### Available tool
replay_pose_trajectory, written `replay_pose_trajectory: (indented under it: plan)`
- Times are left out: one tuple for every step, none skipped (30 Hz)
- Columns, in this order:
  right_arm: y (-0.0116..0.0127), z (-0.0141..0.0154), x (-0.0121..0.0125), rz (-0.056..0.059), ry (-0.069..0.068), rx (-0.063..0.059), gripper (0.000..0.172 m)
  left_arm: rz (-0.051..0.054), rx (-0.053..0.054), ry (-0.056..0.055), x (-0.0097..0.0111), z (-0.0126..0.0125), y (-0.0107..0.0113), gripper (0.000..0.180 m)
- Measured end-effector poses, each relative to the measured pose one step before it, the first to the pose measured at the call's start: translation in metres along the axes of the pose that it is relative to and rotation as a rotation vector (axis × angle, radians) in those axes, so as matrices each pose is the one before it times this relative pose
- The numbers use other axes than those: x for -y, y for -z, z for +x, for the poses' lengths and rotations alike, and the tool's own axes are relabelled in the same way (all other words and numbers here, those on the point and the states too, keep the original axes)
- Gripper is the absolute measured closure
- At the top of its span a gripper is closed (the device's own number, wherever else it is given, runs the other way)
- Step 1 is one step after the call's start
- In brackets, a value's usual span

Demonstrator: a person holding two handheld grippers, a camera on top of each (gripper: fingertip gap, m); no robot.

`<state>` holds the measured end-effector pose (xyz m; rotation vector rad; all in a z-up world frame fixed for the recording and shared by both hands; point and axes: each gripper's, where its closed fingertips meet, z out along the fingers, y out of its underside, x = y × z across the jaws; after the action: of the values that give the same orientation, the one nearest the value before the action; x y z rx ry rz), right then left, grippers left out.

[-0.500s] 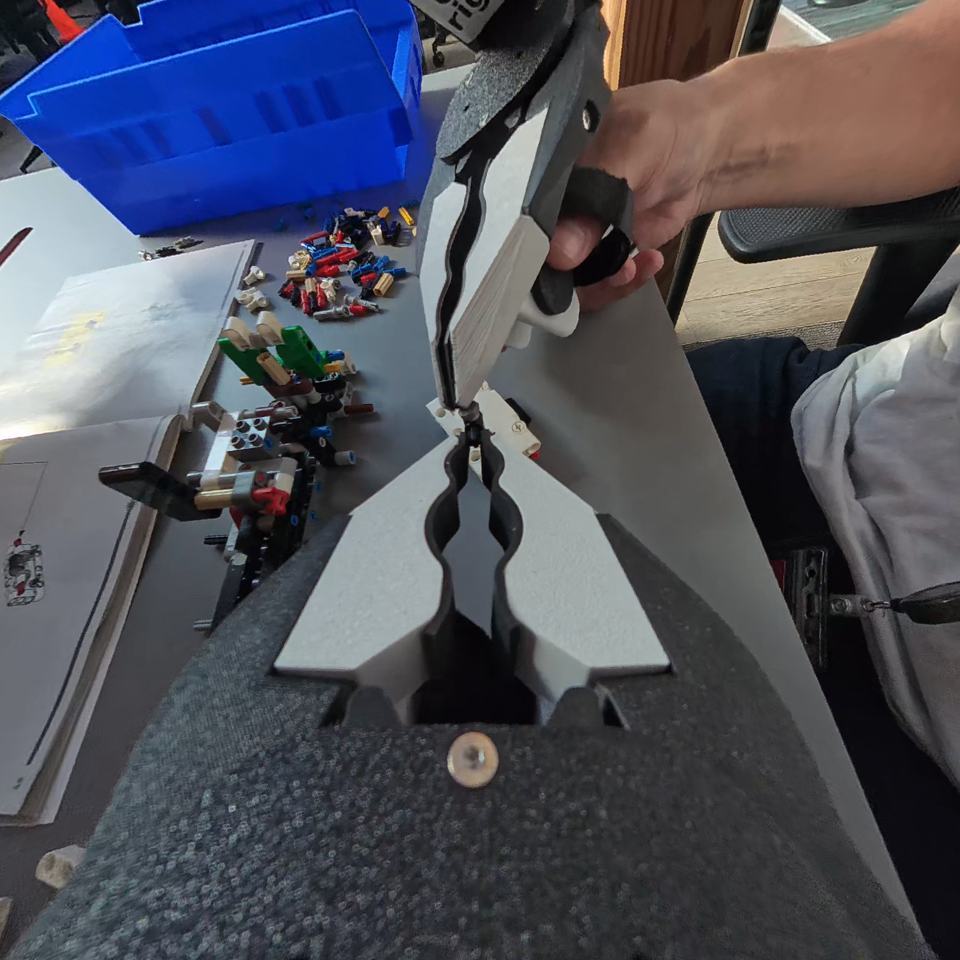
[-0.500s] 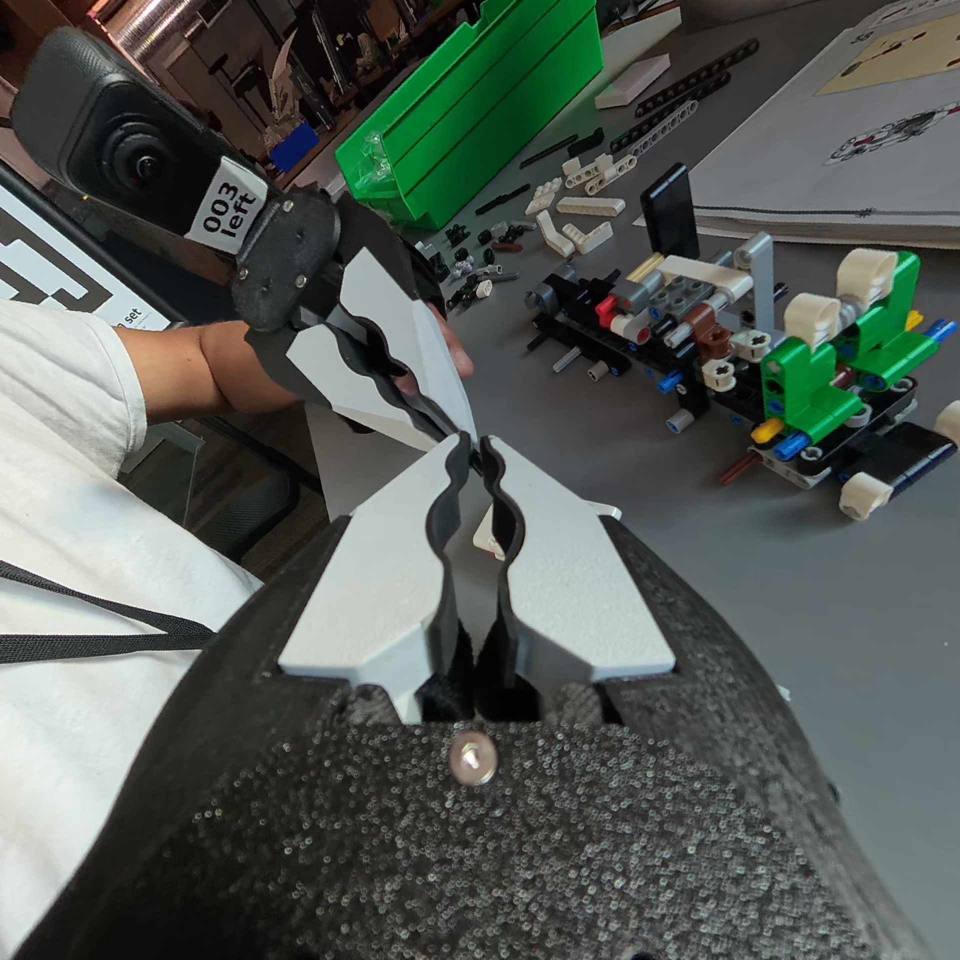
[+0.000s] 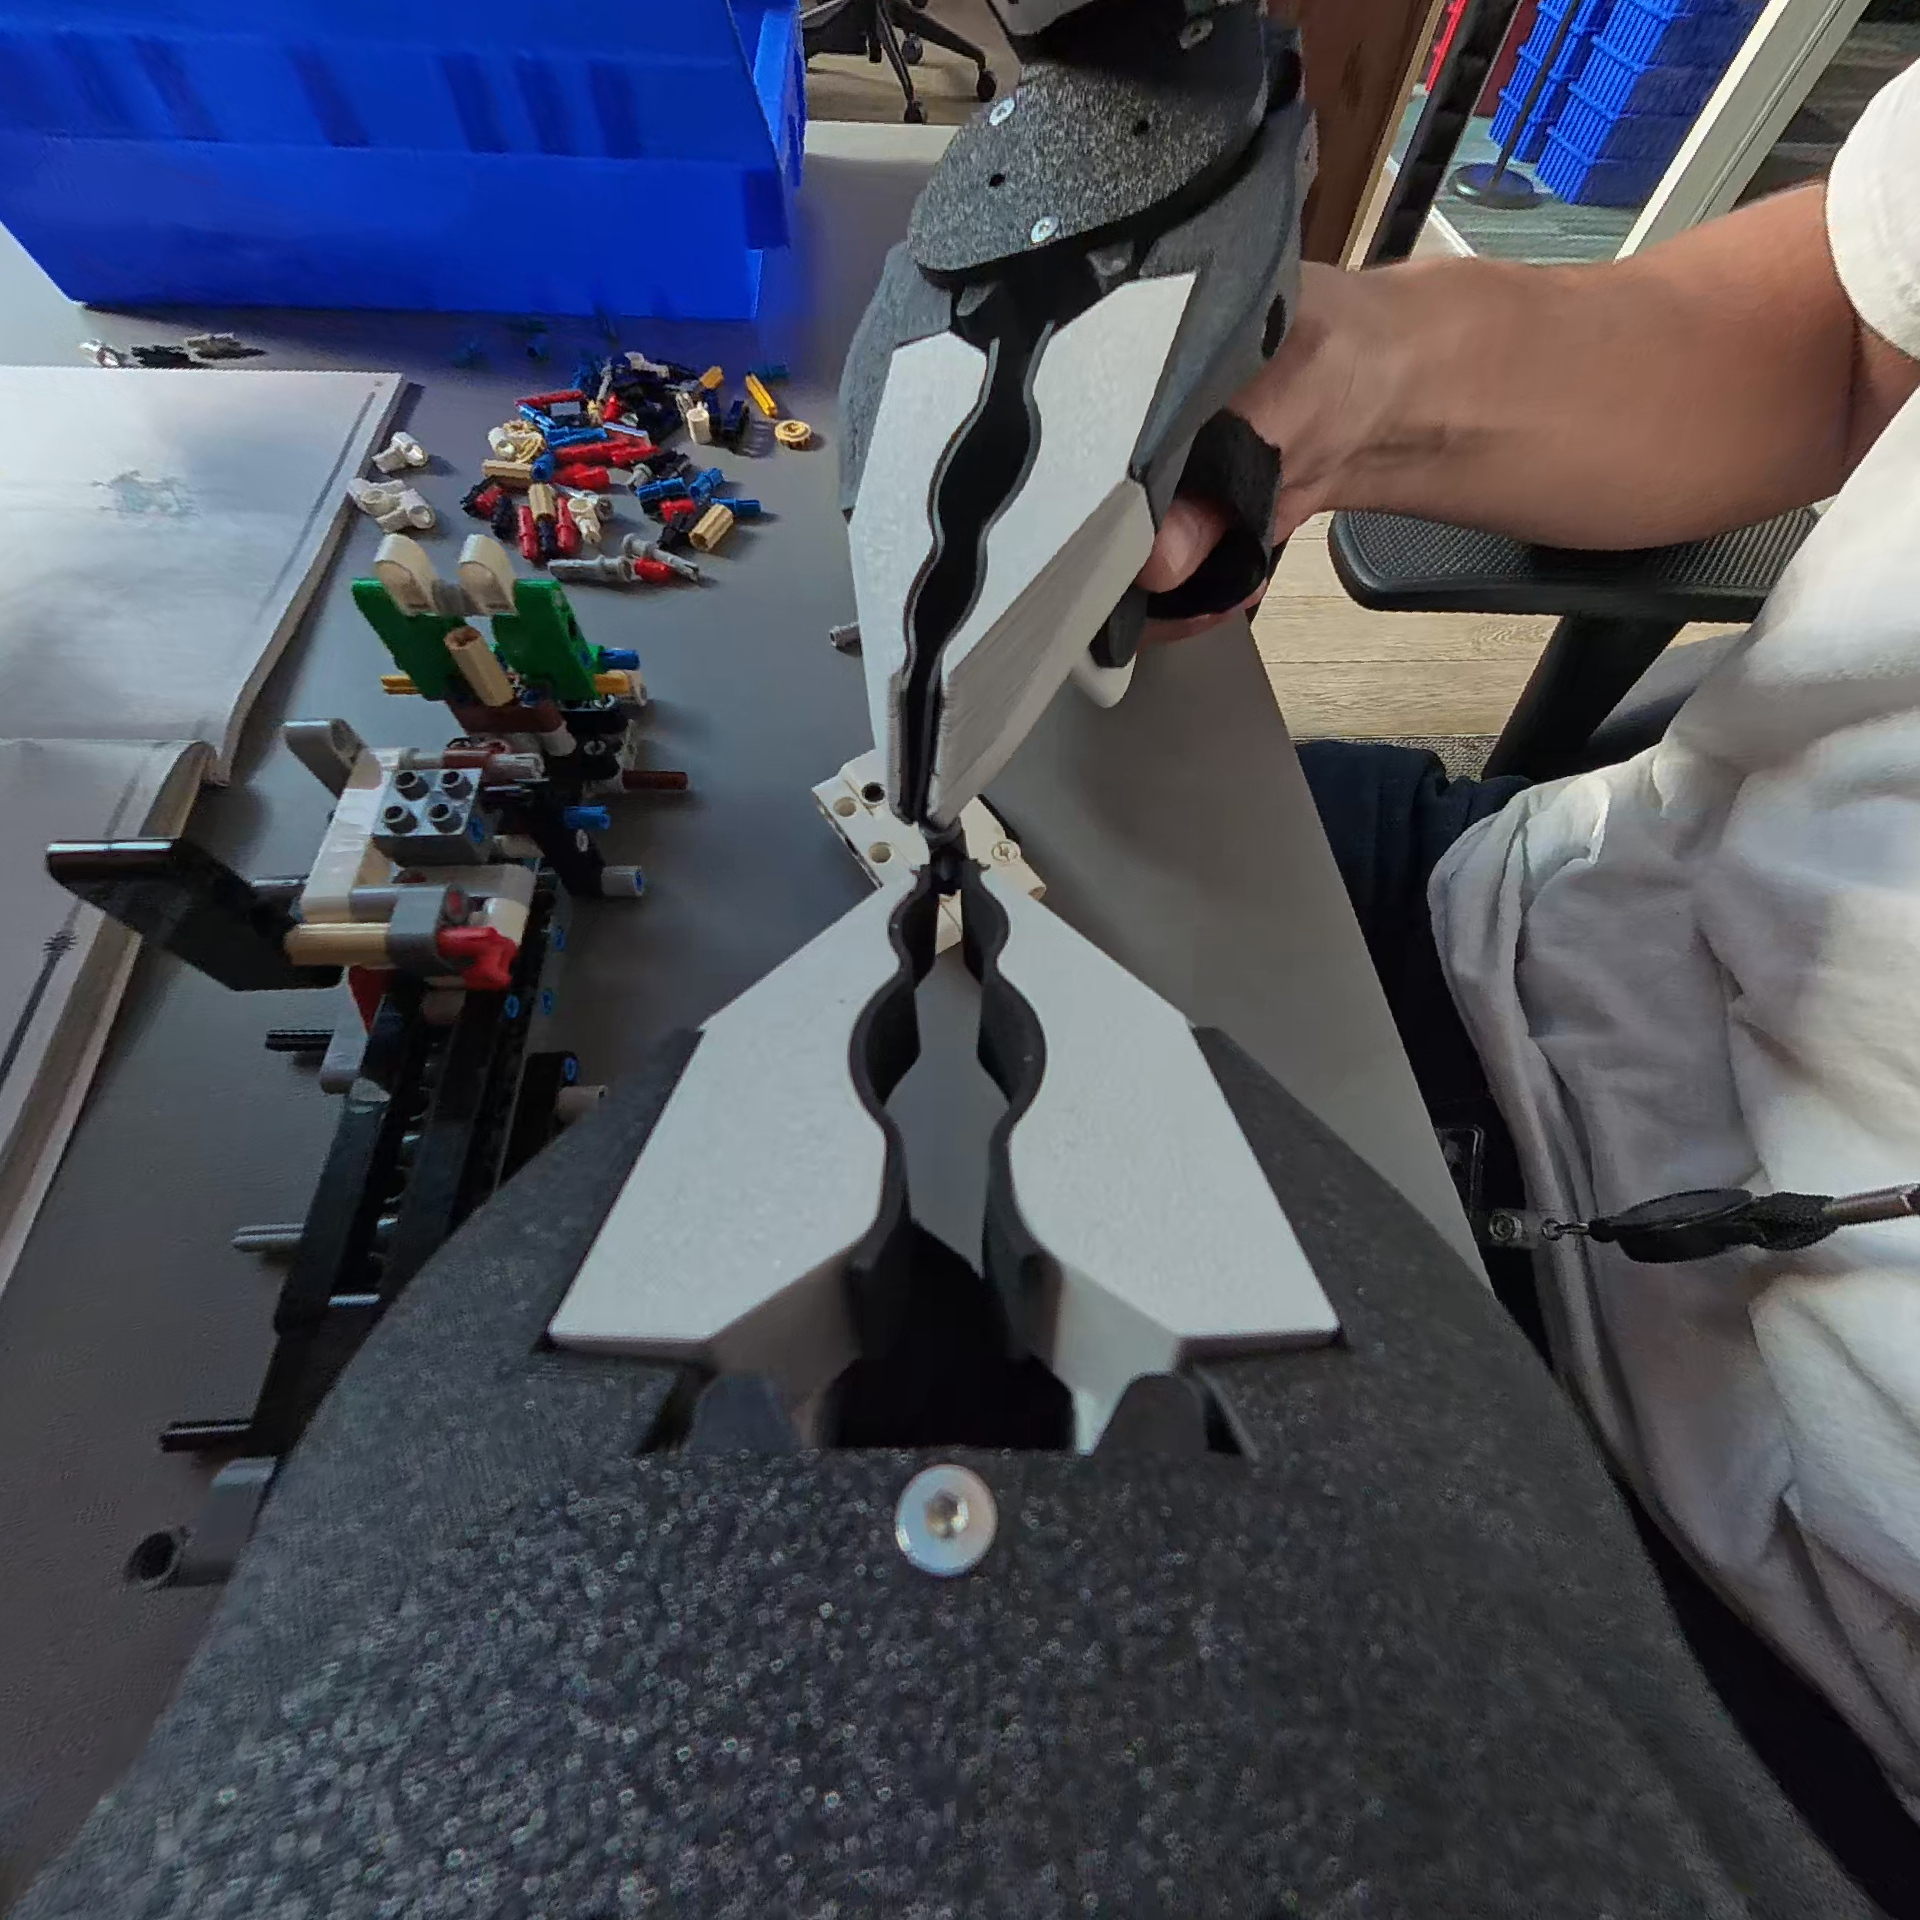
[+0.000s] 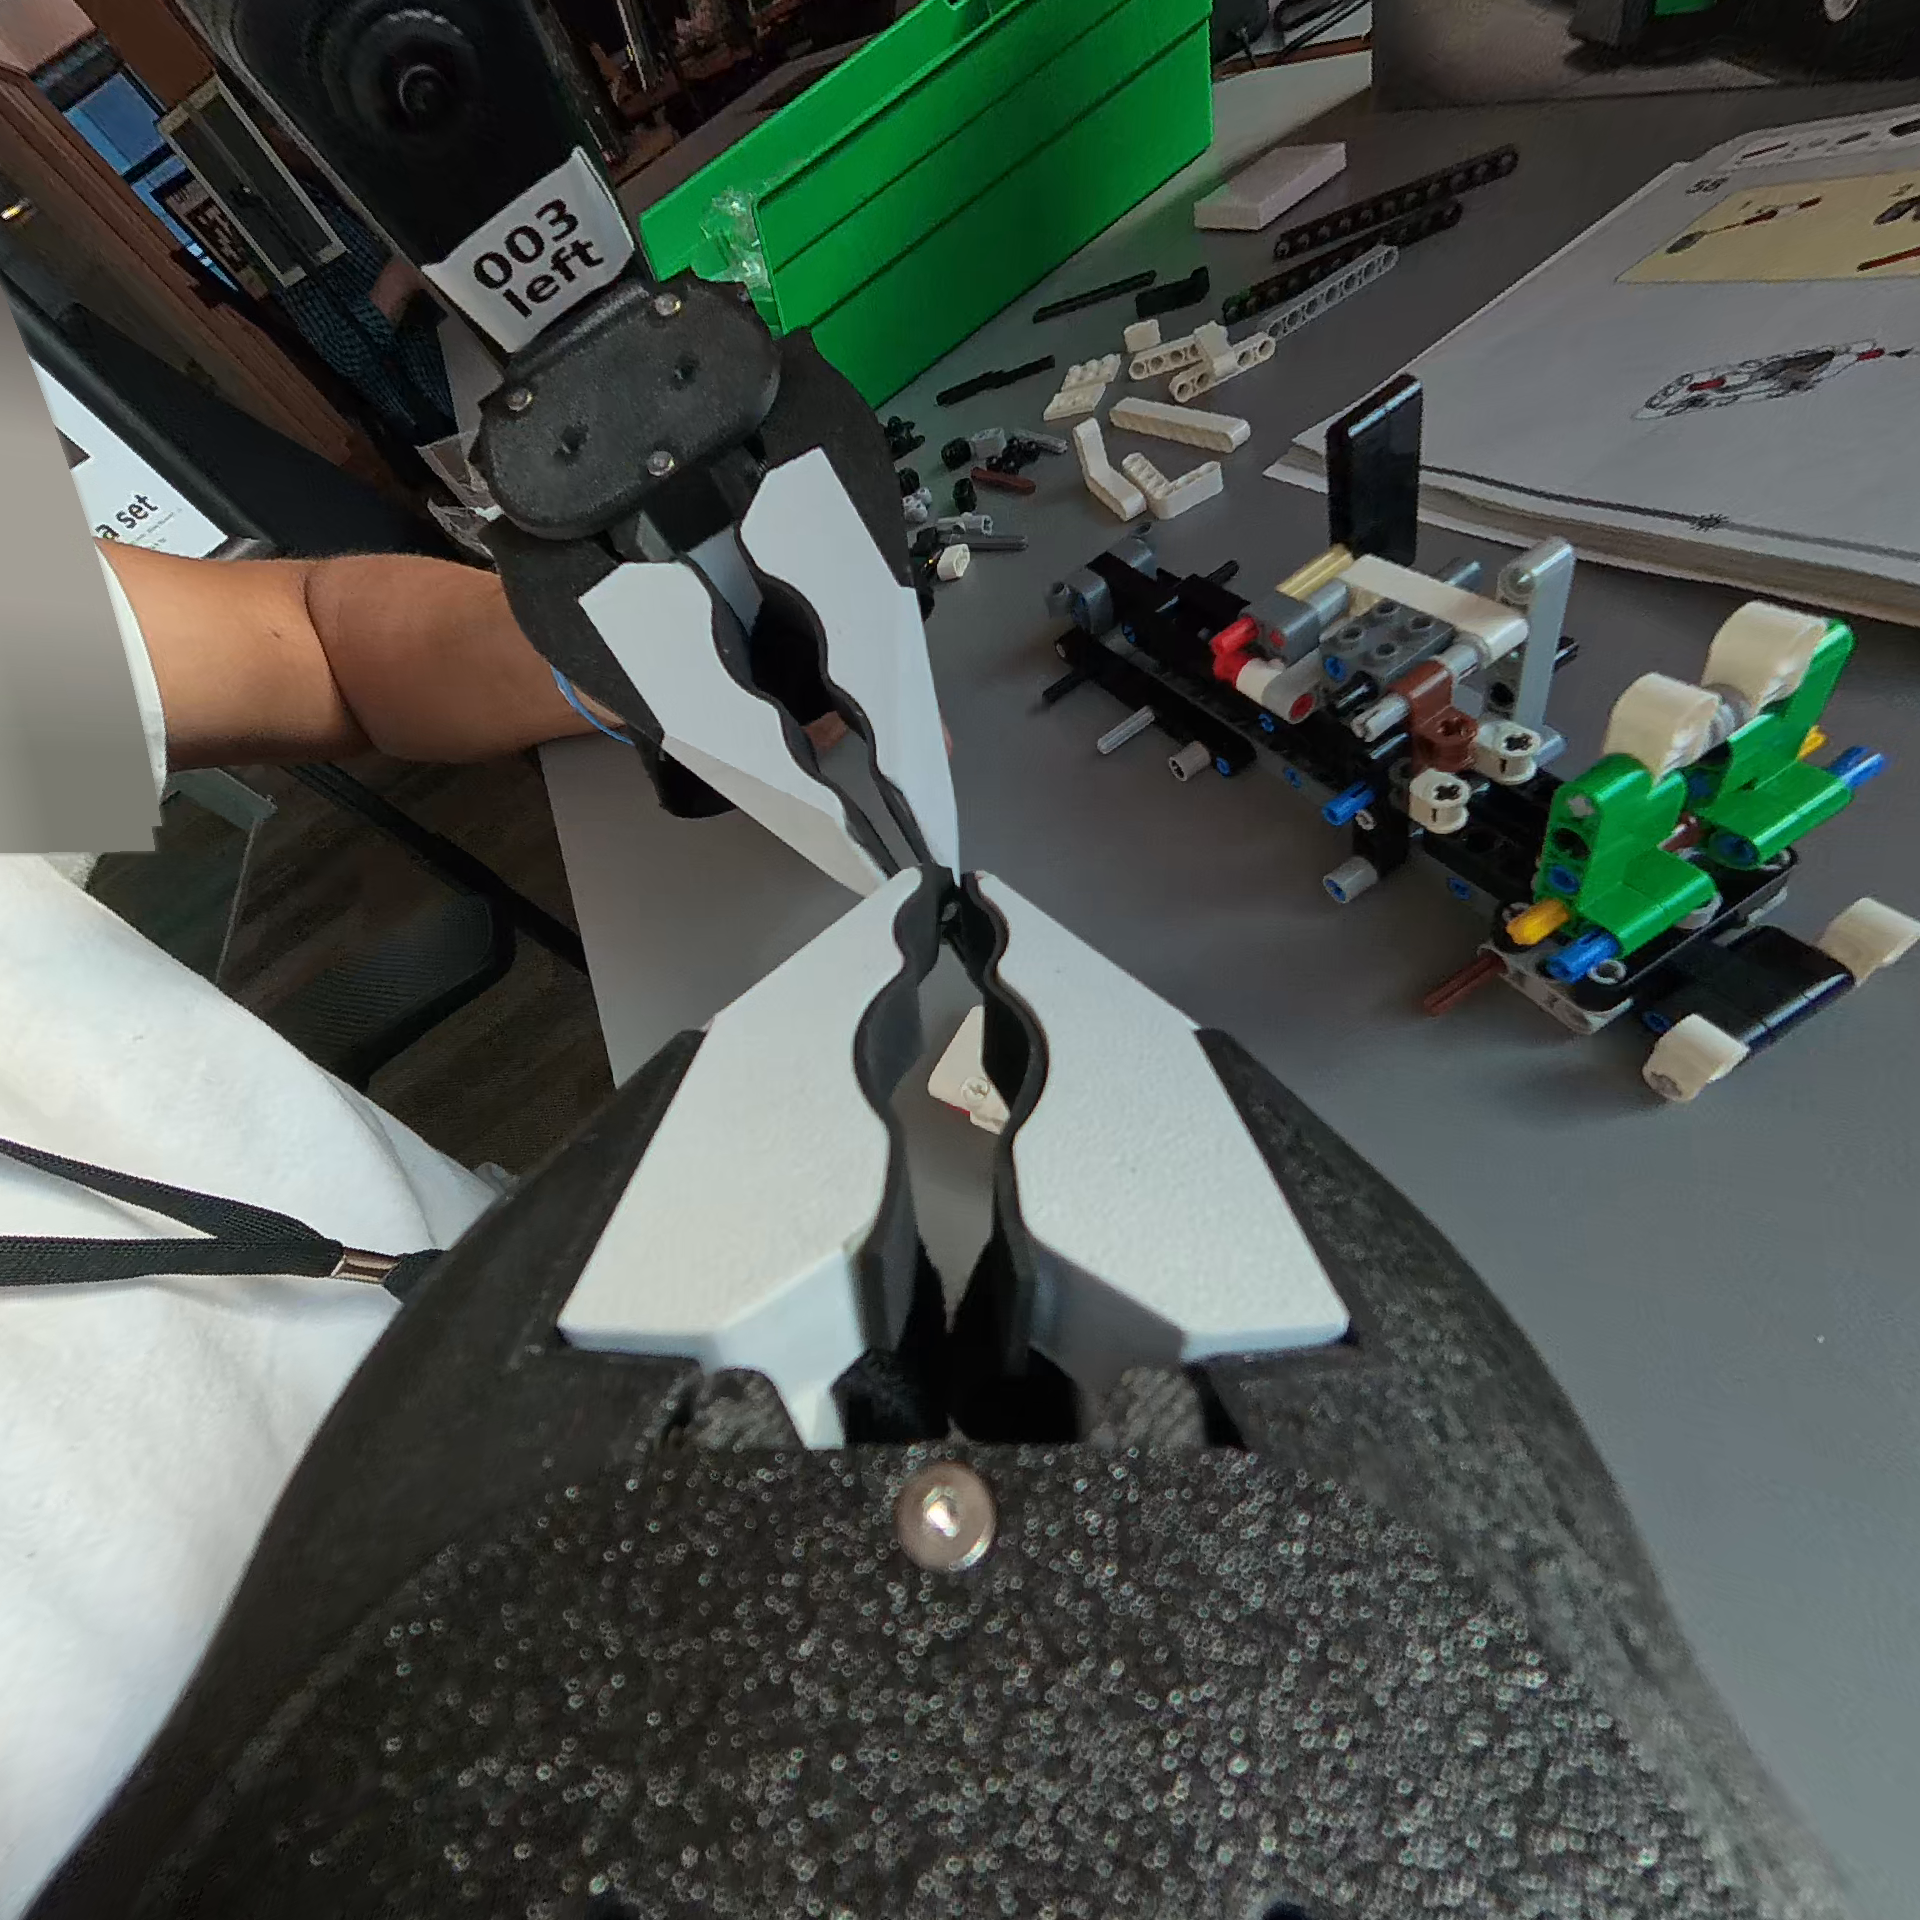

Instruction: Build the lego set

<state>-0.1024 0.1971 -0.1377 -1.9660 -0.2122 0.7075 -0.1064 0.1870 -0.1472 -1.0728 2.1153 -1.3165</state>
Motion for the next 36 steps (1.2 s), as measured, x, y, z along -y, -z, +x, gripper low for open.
replay_pose_trajectory:
  plan:
    - [0.00011, 0.00053, -0.00002, 0.0007, -0.0057, -0.0003, 0.171, 0.0042, 0.0017, 0.0004, 0.00055, -0.00042, 0.00046, 0.179]
    - [0.00048, 0.00003, 0.00073, 0.0055, -0.0048, 0.0020, 0.172, 0.0065, 0.0039, -0.0079, 0.00099, 0.00011, 0.00040, 0.179]
    - [0.00070, -0.00020, 0.00008, 0.0029, -0.0041, 0.0034, 0.172, 0.0022, 0.0017, -0.0116, 0.00058, 0.00075, -0.00015, 0.179]
    - [0.00056, 0.00024, -0.00011, 0.0015, -0.0066, 0.0010, 0.172, 0.0015, 0.0084, -0.0103, 0.00055, -0.00016, -0.00016, 0.179]
    - [0.00088, -0.00059, 0.00128, 0.0098, -0.0041, 0.0061, 0.172, 0.0084, 0.0059, -0.0111, 0.00144, 0.00049, 0.00000, 0.179]
    - [0.00058, -0.00157, 0.00063, 0.0068, -0.0047, 0.0131, 0.172, 0.0087, -0.0049, -0.0074, 0.00156, 0.00154, 0.00008, 0.179]
    - [0.00025, -0.00069, 0.00023, 0.0032, -0.0065, 0.0060, 0.172, 0.0049, -0.0076, 0.0029, 0.00105, 0.00116, 0.00006, 0.179]
    - [-0.00010, -0.00026, 0.00017, 0.0017, -0.0009, 0.0005, 0.172, 0.0017, -0.0093, 0.0116, 0.00018, 0.00031, 0.00002, 0.179]
    - [-0.00012, 0.00003, 0.00052, 0.0038, 0.0034, -0.0047, 0.172, 0.0033, -0.0085, 0.0178, 0.00026, -0.00049, 0.00057, 0.179]
    - [0.00018, -0.00084, 0.00214, 0.0143, 0.0074, -0.0012, 0.172, 0.0097, -0.0098, 0.0180, 0.00113, -0.00039, 0.00105, 0.179]
    - [0.00010, -0.00151, 0.00178, 0.0126, 0.0093, 0.0032, 0.172, 0.0112, -0.0162, 0.0197, 0.00159, 0.00035, 0.00118, 0.179]
    - [-0.00002, -0.00025, 0.00111, 0.0064, 0.0074, -0.0034, 0.172, 0.0085, -0.0138, 0.0228, 0.00116, -0.00001, 0.00101, 0.179]
    - [0.00005, 0.00033, 0.00102, 0.0048, 0.0117, -0.0071, 0.172, 0.0052, -0.0099, 0.0198, 0.00061, -0.00032, 0.00080, 0.179]
    - [0.00005, -0.00015, 0.00064, 0.0027, 0.0165, -0.0056, 0.172, 0.0042, -0.0079, 0.0137, 0.00055, -0.00013, 0.00054, 0.179]
    - [0.00009, -0.00043, 0.00141, 0.0063, 0.0192, -0.0066, 0.172, 0.0062, -0.0046, 0.0093, 0.00088, -0.00019, 0.00064, 0.179]
    - [0.00028, -0.00072, 0.00165, 0.0070, 0.0253, -0.0069, 0.172, 0.0067, -0.0028, 0.0067, 0.00089, -0.00019, 0.00062, 0.179]
    - [-0.00003, -0.00051, 0.00116, 0.0048, 0.0318, -0.0092, 0.172, 0.0058, -0.0045, 0.0081, 0.00084, -0.00006, 0.00062, 0.179]
    - [-0.00003, -0.00067, 0.00092, 0.0042, 0.0331, -0.0067, 0.172, 0.0040, -0.0045, 0.0070, 0.00059, 0.00011, 0.00039, 0.179]
    - [0.00007, 0.00003, 0.00085, 0.0035, 0.0328, -0.0092, 0.172, 0.0035, -0.0013, 0.0040, 0.00049, -0.00021, 0.00037, 0.179]
    - [0.00000, -0.00002, 0.00017, -0.0024, 0.0266, -0.0078, 0.172, 0.0002, -0.0013, 0.0017, -0.00006, 0.00000, 0.00008, 0.179]
    - [-0.00023, -0.00008, -0.00048, -0.0080, 0.0187, -0.0044, 0.172, -0.0024, -0.0031, 0.0013, -0.00028, 0.00026, -0.00013, 0.179]
    - [0.00000, -0.00005, -0.00021, -0.0062, 0.0165, -0.0029, 0.172, -0.0017, -0.0033, 0.0021, -0.00027, 0.00024, -0.00016, 0.179]
    - [0.00011, -0.00029, -0.00054, -0.0083, 0.0220, -0.0015, 0.172, -0.0033, -0.0070, 0.0040, -0.00048, 0.00054, -0.00015, 0.179]
    - [0.00000, 0.00027, -0.00090, -0.0121, 0.0232, -0.0055, 0.172, -0.0026, -0.0037, 0.0056, -0.00041, -0.00005, 0.00000, 0.179]
    - [0.00012, 0.00088, -0.00009, -0.0058, 0.0227, -0.0075, 0.172, -0.0003, -0.0016, 0.0043, -0.00013, -0.00022, 0.00008, 0.179]
    - [0.00025, 0.00045, 0.00042, -0.0045, 0.0185, -0.0038, 0.172, 0.0012, -0.0018, 0.0032, 0.00019, -0.00010, 0.00018, 0.179]
    - [0.00015, 0.00024, 0.00077, -0.0024, 0.0115, -0.0009, 0.172, 0.0039, 0.0001, 0.0030, 0.00052, -0.00032, 0.00036, 0.179]
    - [-0.00007, 0.00021, 0.00032, -0.0046, 0.0054, 0.0010, 0.172, 0.0021, -0.0020, 0.0036, 0.00027, -0.00012, 0.00032, 0.179]
    - [-0.00013, 0.00004, -0.00002, -0.0063, -0.0006, 0.0033, 0.172, 0.0010, -0.0001, 0.0035, 0.00017, -0.00039, 0.00026, 0.179]
    - [0.00004, -0.00011, 0.00049, -0.0017, -0.0027, 0.0053, 0.172, 0.0024, 0.0019, 0.0008, 0.00023, -0.00031, 0.00016, 0.179]
    - [-0.00012, -0.00002, 0.00013, -0.0026, -0.0023, 0.0048, 0.172, 0.0008, -0.0006, 0.0000, 0.00015, 0.00002, 0.00018, 0.179]
    - [-0.00029, 0.00073, -0.00028, -0.0047, -0.0014, -0.0006, 0.172, 0.0024, 0.0029, 0.0010, 0.00031, -0.00049, 0.00027, 0.179]
    - [-0.00008, -0.00032, 0.00040, 0.0012, -0.0003, 0.0040, 0.172, 0.0020, -0.0001, -0.0005, 0.00023, 0.00004, 0.00023, 0.179]
    - [-0.00018, -0.00095, -0.00003, -0.0007, 0.0011, 0.0059, 0.172, -0.0019, -0.0036, 0.0000, -0.00027, 0.00051, -0.00016, 0.179]
    - [-0.00049, 0.00110, -0.00075, -0.0041, 0.0007, -0.0085, 0.172, -0.0009, 0.0023, 0.0005, -0.00014, -0.00044, -0.00010, 0.179]
    - [0.00001, 0.00040, 0.00020, 0.0018, 0.0000, -0.0026, 0.172, 0.0000, 0.0005, -0.0007, -0.00003, 0.00002, 0.00000, 0.179]
